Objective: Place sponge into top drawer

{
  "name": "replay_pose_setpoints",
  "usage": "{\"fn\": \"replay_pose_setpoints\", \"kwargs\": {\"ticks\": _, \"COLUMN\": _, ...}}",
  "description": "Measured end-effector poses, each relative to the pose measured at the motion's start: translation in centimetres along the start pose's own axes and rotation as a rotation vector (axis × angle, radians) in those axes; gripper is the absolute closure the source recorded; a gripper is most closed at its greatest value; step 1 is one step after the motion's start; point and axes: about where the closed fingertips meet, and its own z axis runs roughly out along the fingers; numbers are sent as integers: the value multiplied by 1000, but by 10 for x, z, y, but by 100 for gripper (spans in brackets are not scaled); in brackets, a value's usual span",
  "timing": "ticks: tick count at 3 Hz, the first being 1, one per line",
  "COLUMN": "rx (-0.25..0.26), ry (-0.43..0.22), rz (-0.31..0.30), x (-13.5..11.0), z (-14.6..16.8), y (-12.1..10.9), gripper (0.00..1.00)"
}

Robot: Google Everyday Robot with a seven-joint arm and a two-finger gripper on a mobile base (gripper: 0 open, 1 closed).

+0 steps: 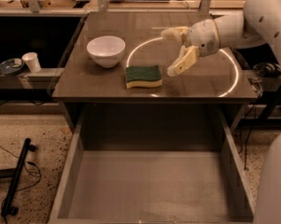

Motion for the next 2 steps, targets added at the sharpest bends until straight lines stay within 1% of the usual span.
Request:
{"fn": "replay_pose_setpoints", "kwargs": {"ticks": 1, "rx": -29, "ry": -13, "rz": -2, "x": -3, "z": 22, "y": -8, "gripper": 0}}
{"fn": "replay_pose_setpoints", "kwargs": {"ticks": 2, "rx": -13, "ry": 51, "rz": 4, "x": -1, "z": 35, "y": -14, "gripper": 0}}
